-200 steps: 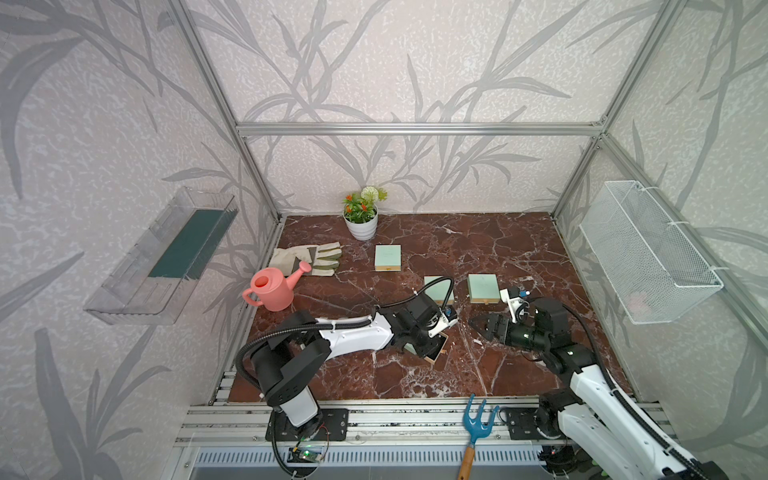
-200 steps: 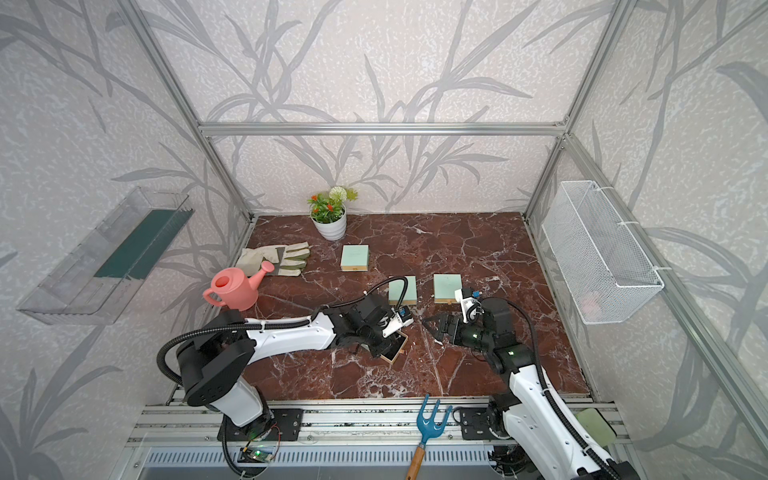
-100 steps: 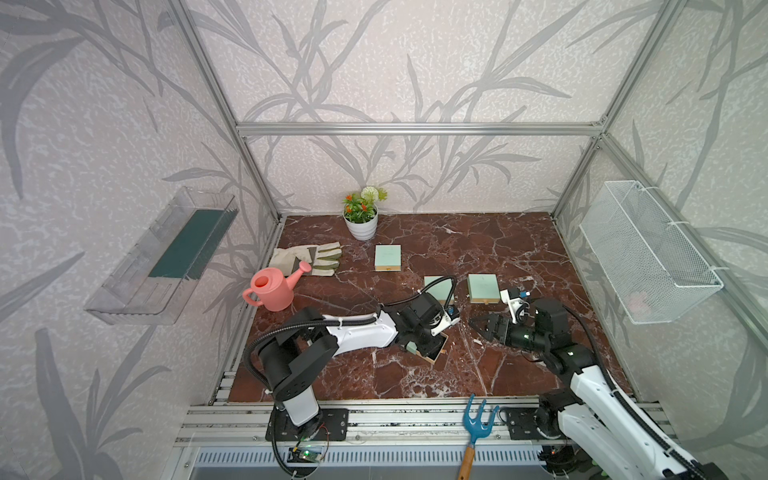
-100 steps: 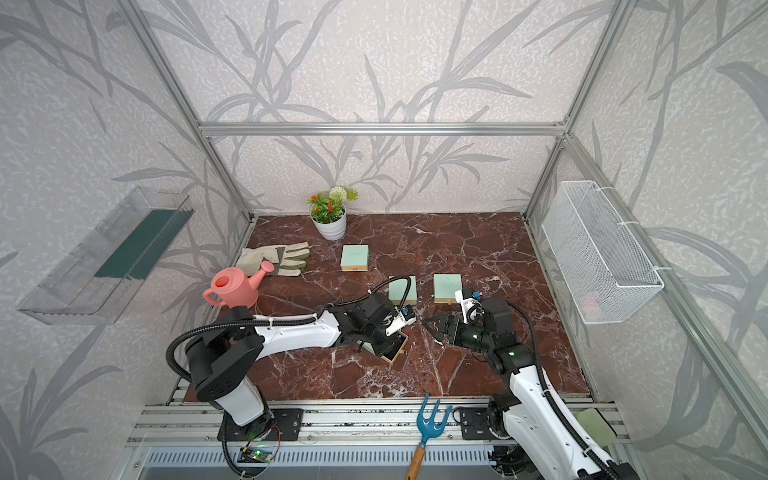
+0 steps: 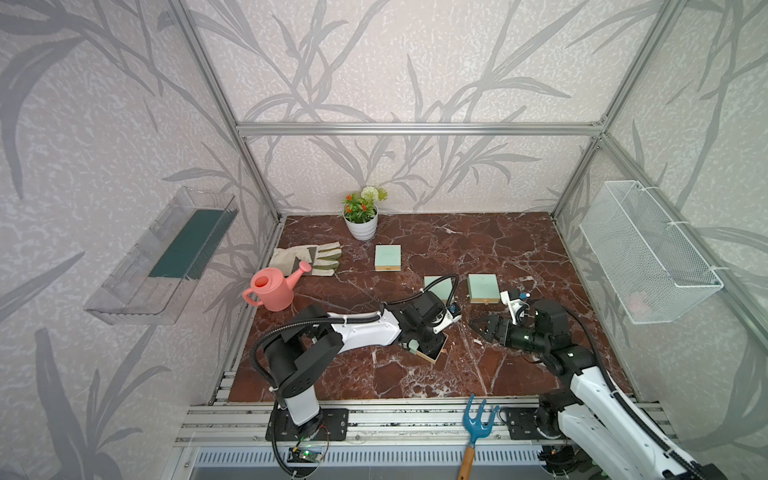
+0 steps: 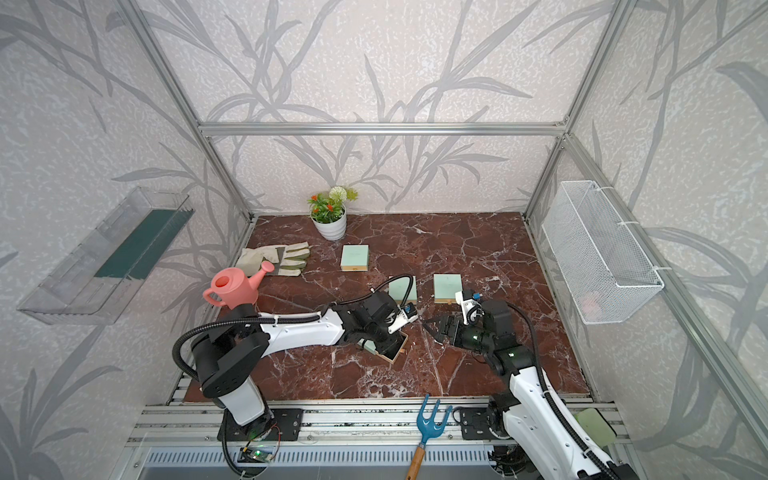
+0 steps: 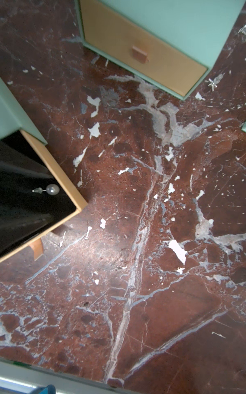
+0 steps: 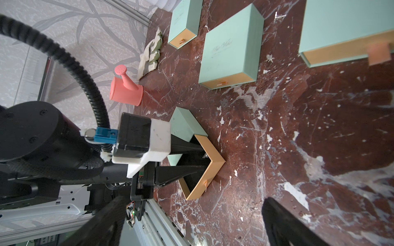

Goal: Take out the earrings from the drawer-style jewelry box
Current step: Pick up the earring from the drawer.

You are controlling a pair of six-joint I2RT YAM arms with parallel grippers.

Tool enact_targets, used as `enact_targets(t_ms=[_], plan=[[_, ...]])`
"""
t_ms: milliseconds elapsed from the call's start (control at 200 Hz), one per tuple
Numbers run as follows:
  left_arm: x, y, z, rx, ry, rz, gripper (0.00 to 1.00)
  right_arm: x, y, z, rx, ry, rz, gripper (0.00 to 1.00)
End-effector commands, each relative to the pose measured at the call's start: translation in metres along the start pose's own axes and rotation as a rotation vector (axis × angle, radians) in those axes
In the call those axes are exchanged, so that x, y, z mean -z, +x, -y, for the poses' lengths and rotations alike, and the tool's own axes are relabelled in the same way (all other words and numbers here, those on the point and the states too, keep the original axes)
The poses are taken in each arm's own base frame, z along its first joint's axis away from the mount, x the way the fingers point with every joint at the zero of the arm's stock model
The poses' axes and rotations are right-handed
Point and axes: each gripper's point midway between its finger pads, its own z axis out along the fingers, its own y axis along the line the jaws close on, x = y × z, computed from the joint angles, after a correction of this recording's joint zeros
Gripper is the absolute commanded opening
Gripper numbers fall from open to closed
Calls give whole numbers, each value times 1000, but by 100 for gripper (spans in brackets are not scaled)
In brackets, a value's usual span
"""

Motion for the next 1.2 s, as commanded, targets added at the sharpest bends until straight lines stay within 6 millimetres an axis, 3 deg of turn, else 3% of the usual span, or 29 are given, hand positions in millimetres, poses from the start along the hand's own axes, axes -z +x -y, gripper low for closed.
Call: enact_targets(t_ms=[0, 705, 1195], plan=[[-2, -6, -1, -17, -11, 2, 30, 0, 3, 2, -11, -3, -2, 100], [-8, -1, -3, 2, -21, -25, 17, 0, 2, 0, -16, -16, 5, 99], [31, -13, 7, 66, -2, 65, 13, -2, 0, 1, -16, -18, 5, 99]])
